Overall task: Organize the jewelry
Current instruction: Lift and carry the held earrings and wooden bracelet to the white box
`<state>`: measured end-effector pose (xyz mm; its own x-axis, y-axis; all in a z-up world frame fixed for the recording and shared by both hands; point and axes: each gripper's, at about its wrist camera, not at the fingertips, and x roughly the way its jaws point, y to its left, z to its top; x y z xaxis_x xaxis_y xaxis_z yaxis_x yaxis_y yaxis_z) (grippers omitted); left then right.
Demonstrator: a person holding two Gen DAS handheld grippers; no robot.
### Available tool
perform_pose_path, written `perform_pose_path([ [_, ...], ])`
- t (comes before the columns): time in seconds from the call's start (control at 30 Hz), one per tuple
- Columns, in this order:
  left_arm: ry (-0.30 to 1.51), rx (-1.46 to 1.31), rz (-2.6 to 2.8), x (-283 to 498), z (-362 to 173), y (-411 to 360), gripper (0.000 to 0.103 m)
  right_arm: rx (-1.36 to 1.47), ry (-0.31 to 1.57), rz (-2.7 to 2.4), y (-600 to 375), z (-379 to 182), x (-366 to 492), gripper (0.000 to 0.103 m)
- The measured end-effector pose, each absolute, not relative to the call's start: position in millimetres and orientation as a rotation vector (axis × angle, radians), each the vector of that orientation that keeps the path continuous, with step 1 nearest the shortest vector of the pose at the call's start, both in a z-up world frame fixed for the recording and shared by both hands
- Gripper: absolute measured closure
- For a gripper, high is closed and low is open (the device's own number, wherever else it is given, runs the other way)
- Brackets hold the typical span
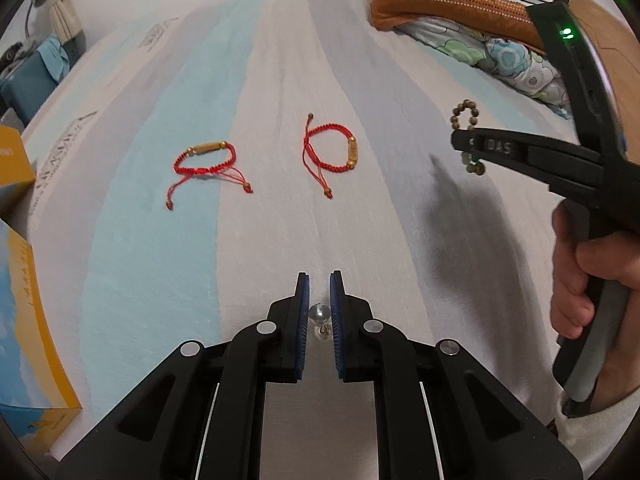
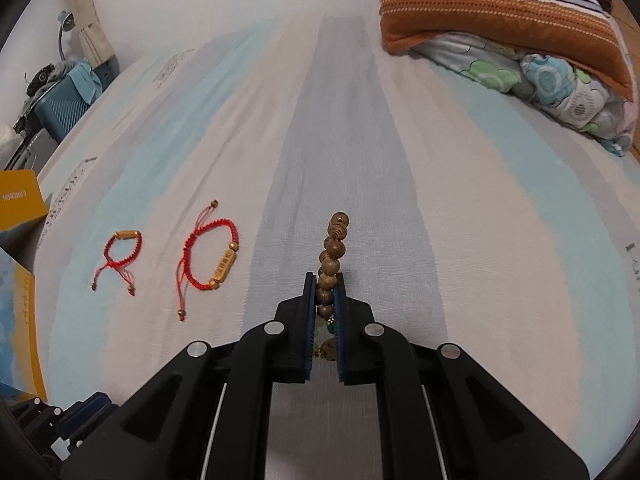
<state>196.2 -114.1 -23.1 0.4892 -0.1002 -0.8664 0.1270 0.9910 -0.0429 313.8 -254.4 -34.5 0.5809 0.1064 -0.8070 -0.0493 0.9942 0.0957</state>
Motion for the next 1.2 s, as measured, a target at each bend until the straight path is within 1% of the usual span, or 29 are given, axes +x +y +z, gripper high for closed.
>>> perform_pose_path([
  [0.4,1.026,-0.005,-0.135,187.8,10.7,-95.3,0.093,0.062,0.912,0.071,-244.4,-7.9,278.7,0.096],
  [0.57,0.989,-0.005,-0.109,177.5,33.0,-80.2,0.093,0.070,0.894,0.075,-234.3,1.8,261.8,0.096],
  [0.87,0.915,-0.010,-0.029,159.4,63.2,-44.5,0.093,0.055,0.857,0.107,-193.6,22.7,234.9,0.096],
  [1.2,0.849,-0.017,0.051,131.3,92.8,8.8,0.093,0.004,0.813,0.187,-123.0,53.6,218.7,0.096],
])
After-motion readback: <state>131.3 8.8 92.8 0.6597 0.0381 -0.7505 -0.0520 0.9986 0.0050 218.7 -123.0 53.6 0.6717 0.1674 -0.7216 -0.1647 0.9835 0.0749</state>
